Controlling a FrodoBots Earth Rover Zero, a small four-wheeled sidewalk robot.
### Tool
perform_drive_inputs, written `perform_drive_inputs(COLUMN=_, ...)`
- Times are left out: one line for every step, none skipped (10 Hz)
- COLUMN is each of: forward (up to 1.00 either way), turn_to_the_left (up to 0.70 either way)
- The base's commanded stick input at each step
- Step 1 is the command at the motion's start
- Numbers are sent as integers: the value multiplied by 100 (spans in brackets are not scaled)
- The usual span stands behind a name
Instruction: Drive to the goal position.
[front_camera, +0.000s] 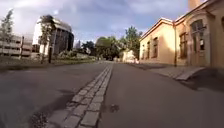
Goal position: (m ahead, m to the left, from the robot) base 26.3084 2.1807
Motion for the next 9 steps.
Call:
perform_drive_inputs(forward=45, turn_to_the_left=-27)
perform_drive_inputs(forward=45, turn_to_the_left=-27)
perform_drive_inputs(forward=45, turn_to_the_left=-27)
perform_drive_inputs(forward=45, turn_to_the_left=-27)
perform_drive_inputs(forward=45, turn_to_the_left=-13)
perform_drive_inputs(forward=45, turn_to_the_left=0)
perform_drive_inputs(forward=45, turn_to_the_left=0)
perform_drive_inputs(forward=45, turn_to_the_left=0)
perform_drive_inputs(forward=45, turn_to_the_left=0)
